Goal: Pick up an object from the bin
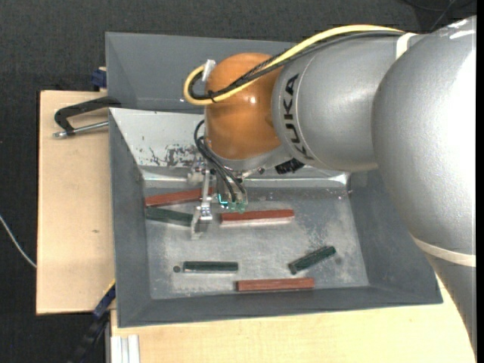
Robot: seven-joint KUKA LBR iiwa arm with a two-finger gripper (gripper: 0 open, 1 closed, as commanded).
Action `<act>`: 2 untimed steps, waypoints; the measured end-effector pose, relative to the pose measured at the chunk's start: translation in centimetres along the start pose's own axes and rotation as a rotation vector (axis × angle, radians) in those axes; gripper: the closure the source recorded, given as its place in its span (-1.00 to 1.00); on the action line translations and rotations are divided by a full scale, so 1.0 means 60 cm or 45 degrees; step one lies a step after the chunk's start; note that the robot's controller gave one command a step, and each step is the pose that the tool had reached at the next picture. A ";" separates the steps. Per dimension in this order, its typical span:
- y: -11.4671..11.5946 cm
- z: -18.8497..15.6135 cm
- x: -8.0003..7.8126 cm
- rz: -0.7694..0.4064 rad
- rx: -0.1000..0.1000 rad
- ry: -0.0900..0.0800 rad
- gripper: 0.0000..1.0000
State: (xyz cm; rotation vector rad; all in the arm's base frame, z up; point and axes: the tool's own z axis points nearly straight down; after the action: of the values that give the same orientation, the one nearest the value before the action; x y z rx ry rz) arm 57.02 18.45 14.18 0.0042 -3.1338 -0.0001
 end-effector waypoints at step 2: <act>-0.011 0.097 -0.041 -0.168 -0.013 -0.055 1.00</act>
Offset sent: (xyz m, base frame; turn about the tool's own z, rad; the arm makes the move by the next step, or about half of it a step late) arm 0.0138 -0.0101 -0.0718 -0.1334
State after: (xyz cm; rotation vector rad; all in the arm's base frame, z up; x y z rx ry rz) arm 59.43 17.83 8.32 0.2135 -3.1700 -0.0166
